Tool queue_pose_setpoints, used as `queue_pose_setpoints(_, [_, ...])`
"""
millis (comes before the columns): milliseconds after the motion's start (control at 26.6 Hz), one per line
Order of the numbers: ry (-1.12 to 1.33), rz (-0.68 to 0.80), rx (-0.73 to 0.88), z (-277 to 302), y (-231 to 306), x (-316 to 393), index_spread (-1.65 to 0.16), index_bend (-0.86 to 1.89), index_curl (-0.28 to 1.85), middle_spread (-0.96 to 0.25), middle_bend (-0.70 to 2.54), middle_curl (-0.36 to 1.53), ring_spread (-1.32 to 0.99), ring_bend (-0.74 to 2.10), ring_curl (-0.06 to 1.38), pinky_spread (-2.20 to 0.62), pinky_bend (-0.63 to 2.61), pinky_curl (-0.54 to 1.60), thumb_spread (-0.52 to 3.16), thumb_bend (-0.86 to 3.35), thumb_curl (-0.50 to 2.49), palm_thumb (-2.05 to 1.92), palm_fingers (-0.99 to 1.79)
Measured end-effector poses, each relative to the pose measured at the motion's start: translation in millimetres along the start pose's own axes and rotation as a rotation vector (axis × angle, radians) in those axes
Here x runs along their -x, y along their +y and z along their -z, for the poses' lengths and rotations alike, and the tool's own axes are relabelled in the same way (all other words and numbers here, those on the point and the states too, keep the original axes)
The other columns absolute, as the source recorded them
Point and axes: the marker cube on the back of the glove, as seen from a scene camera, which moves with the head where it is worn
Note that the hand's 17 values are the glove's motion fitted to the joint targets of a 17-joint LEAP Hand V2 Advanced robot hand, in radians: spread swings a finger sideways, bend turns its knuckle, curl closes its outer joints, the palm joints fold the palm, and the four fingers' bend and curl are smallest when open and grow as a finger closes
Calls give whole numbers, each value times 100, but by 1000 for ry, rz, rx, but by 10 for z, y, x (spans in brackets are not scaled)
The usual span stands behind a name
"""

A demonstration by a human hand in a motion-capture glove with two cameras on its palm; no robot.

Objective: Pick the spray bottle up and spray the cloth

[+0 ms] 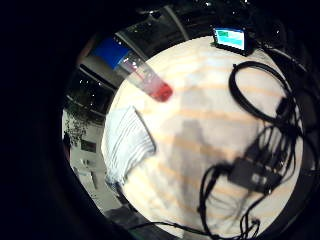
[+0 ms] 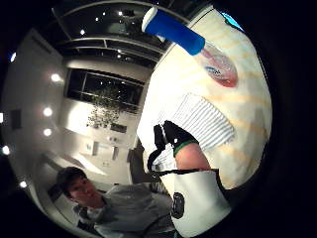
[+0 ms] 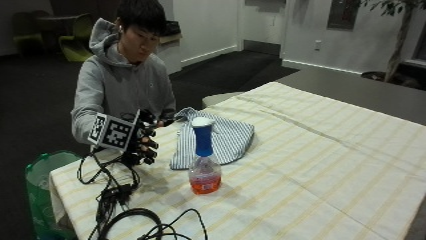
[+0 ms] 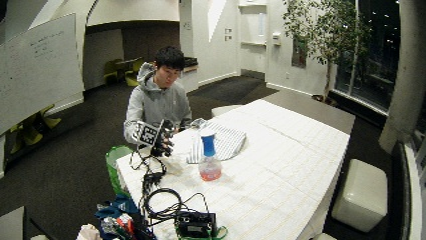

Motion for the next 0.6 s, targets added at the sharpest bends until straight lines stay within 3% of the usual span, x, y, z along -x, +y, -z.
queue_pose_setpoints(602, [-324, -47, -13, -537, -1050, 1, -36, 9, 10, 6, 20, 32, 10, 30, 29, 24, 61, 37, 90, -3, 37, 65, -6])
